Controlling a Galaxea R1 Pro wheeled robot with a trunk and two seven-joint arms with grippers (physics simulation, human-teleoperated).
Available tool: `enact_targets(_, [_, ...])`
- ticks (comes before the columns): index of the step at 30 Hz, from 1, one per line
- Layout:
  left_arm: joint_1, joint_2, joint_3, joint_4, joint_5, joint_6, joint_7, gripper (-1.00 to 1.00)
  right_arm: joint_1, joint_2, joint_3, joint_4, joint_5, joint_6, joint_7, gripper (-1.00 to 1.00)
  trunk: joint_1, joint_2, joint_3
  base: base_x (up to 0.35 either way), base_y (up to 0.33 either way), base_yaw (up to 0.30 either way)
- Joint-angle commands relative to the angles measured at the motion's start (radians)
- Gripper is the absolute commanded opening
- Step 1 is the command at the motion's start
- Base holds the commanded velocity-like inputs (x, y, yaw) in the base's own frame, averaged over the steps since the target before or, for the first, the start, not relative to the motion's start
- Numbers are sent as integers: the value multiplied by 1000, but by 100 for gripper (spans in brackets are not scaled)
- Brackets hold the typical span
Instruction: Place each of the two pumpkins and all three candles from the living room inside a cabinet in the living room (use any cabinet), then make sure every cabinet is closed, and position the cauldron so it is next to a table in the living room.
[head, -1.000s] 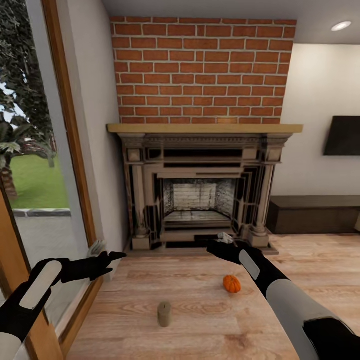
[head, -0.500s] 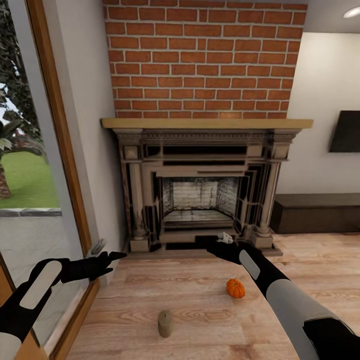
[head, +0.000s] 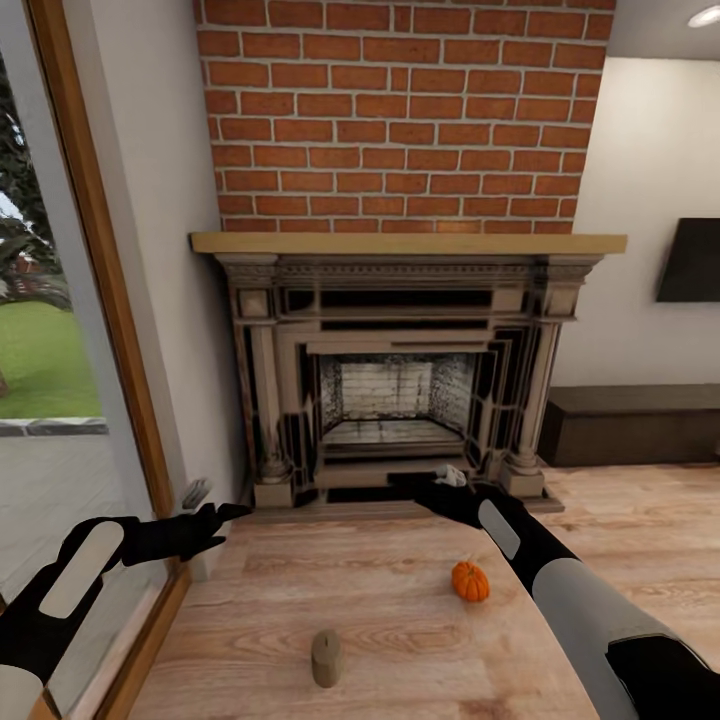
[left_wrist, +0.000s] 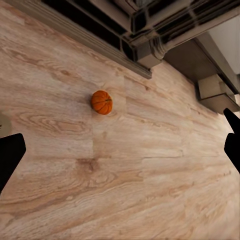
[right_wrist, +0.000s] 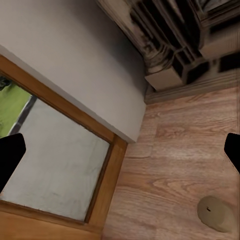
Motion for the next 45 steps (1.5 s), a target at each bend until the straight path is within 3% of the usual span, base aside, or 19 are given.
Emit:
enact_targets(1, [-1,1,-1,0,-10,1,-10,100,-1,-1,5,-1,-7,4,-1,100,0,0,-1,308,0,-16])
enact_targets(24, [-1,-1,-2,0,-10,1,-8,100,-1,-4,5,-1,-7,2,0,100,0,0,-1,192,109,-1])
enact_targets(33, [-1,-1,-2,0,-11,0,-8,100,-1,-44,3,17,-8,9,-31,100,0,0,-1,295,1,0])
enact_targets(35, [-1,-1,-2,0,-11,0,-8,100,-1,-48,4,19,-8,12,-75,100,0,0,-1,150,-40,0])
enact_targets(38, [-1,-1,-3,0,-11,0,-8,100,-1,-50,5,20,-8,16,-249,100,0,0,-1,41,-11,0])
enact_targets(39, [-1,-2,-3,1,-11,0,-8,100,-1,-47,10,21,-7,20,-361,100,0,0,-1,10,-3,0])
enact_targets(41, [-1,-2,-3,0,-11,-1,-8,100,-4,-42,16,47,0,37,-499,100,0,0,-1,4,-1,0])
enact_targets(45, [-1,-2,-3,0,-11,0,-8,100,-14,-29,24,104,11,61,-608,100,0,0,-1,1,0,0])
